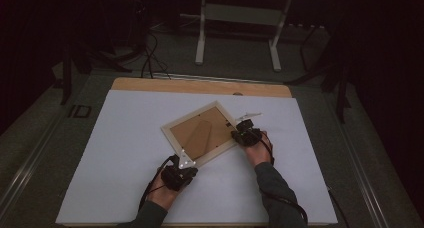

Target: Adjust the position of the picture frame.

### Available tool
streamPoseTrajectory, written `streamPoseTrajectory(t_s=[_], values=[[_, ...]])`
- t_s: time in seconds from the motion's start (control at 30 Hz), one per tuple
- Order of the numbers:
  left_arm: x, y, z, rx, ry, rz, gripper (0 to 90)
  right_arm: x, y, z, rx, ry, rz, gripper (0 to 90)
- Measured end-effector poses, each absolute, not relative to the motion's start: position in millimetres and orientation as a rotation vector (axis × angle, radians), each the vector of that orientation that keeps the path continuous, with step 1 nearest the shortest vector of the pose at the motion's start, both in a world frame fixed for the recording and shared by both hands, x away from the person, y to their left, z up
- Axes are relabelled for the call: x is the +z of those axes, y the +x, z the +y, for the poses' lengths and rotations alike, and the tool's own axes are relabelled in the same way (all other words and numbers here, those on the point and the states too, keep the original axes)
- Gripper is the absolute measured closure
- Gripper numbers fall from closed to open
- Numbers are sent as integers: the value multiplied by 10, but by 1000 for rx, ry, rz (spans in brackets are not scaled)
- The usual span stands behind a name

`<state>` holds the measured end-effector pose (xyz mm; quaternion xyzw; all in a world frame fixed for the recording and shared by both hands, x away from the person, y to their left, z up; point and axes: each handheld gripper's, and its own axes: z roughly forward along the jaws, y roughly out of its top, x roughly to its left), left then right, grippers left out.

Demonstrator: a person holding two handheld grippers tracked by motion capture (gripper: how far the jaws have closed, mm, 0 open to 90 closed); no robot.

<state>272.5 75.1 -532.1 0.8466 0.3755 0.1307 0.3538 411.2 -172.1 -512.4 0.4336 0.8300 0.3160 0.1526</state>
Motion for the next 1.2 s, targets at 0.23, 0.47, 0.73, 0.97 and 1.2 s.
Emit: streamPoseTrajectory(t_s=[0.23,0.47,0.73,0.97,1.2], values=[[-5316,2787,867,343,2152,1039,891,-5109,4070,-1765,916,1277,2407,900],[-5324,2829,905,333,2127,1062,895,-5085,4076,-1819,883,1267,2433,900],[-5312,2902,944,366,2133,1081,898,-5083,4066,-1904,876,1295,2416,900],[-5321,2943,981,389,2128,1108,898,-5085,4008,-1916,877,1314,2404,900],[-5341,2980,1023,411,2129,1146,897,-5094,3939,-1941,900,1324,2403,900]])
